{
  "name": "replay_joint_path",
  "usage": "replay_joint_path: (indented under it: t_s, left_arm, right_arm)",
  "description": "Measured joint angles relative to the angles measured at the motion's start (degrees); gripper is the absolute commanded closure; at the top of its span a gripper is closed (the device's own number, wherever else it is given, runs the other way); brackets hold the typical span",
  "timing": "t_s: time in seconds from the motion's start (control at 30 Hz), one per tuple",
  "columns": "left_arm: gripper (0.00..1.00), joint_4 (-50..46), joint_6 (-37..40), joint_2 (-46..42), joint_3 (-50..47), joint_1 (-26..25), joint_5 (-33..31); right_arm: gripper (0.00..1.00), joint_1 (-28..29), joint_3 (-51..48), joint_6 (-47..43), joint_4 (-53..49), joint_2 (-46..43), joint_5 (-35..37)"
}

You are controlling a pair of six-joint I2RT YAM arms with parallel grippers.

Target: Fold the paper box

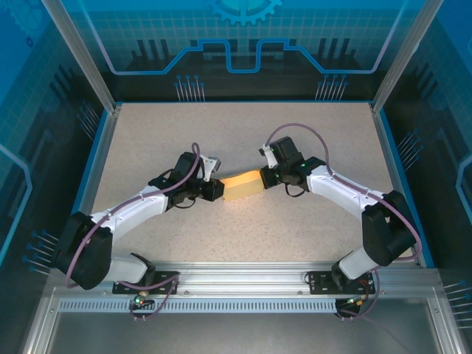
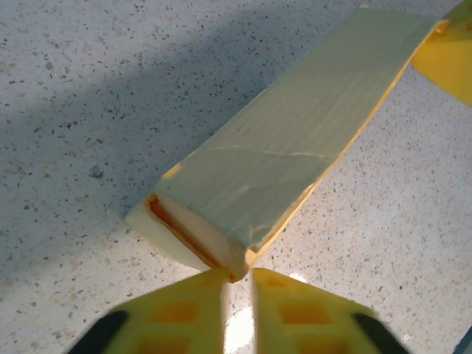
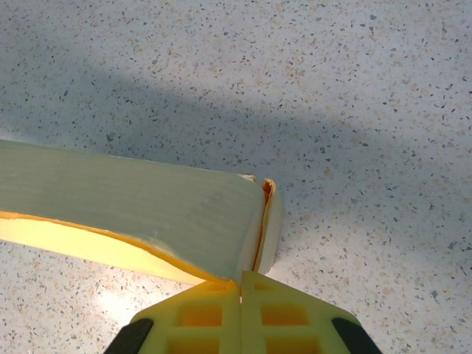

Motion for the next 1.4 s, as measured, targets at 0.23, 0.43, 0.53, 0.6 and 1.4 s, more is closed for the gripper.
replay_joint_path:
  t_s: [0.23, 0.43, 0.53, 0.6, 1.4]
  left_arm:
    - [0.61, 0.0, 1.0, -2.5, 0.0, 0.0, -0.2]
    - [0.48, -0.8, 3.0, -4.5, 0.0, 0.0, -0.9]
    - [0.45, -1.4, 3.3, -5.8, 0.0, 0.0, -1.9]
    - [0.44, -1.2, 3.3, -6.8, 0.0, 0.0, -2.9]
    - [0.54, 0.0, 10.8, 9.7, 11.0, -2.9, -4.3]
  right_arm:
    - [1.0, 0.3, -0.1, 0.0, 0.2, 0.0, 0.0]
    - [1.0, 0.4, -0.1, 0.0, 0.3, 0.0, 0.0]
    - [1.0, 0.4, -0.1, 0.0, 0.3, 0.0, 0.0]
    - [1.0, 0.4, -0.1, 0.0, 0.3, 0.0, 0.0]
    - [0.89, 0.4, -0.5, -0.2, 0.5, 0.0, 0.2]
